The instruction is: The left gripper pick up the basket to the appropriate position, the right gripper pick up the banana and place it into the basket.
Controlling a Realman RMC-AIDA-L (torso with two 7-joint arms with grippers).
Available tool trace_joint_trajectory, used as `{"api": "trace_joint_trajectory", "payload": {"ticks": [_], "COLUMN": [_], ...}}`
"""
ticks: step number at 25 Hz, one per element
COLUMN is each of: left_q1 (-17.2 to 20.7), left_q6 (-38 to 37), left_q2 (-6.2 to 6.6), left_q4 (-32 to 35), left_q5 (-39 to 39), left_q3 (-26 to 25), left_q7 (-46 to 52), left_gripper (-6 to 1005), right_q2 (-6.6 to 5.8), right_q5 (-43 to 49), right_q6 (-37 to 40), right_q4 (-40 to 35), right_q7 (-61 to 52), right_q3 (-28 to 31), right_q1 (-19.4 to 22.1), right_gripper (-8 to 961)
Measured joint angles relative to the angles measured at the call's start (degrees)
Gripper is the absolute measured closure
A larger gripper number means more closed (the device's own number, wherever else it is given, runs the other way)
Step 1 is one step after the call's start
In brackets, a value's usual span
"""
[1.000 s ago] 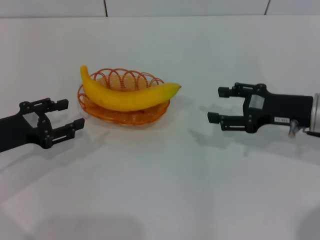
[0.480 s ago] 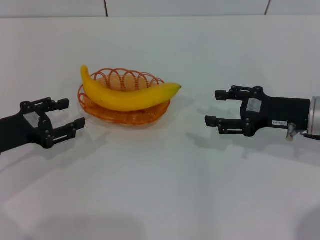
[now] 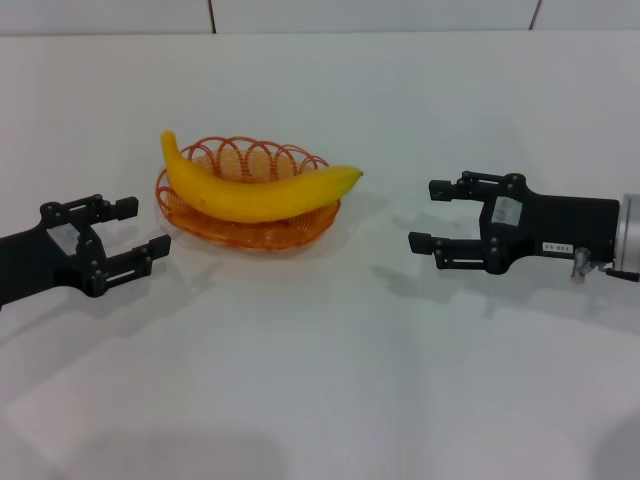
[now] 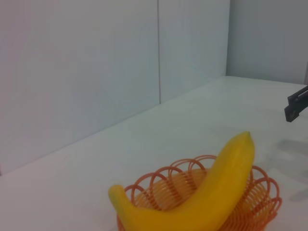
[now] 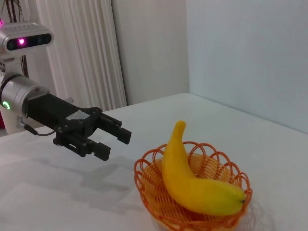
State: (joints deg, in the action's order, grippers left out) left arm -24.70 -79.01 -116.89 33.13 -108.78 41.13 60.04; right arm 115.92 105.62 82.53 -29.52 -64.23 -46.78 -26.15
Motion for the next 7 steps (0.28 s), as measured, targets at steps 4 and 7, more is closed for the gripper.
{"api": "trace_joint_trajectory", "payload": {"ticks": [4, 7], "left_q1": [0.0, 0.0], "left_q6": [0.0, 0.0], "left_q2": [0.0, 0.0], "left_q4": [0.0, 0.0], "left_q5": [0.0, 0.0], "left_q3": [0.0, 0.0], "left_q7": [0.0, 0.0], "left_gripper": [334, 334], "right_q2": [0.01, 0.01], "right_q5": [0.0, 0.0], "right_q6": [0.0, 0.0], "right_q4": [0.0, 0.1], "right_q7": [0.0, 0.1], "right_q3": [0.0, 0.0], "right_q1": [0.0, 0.0], "right_gripper": [156, 156]}}
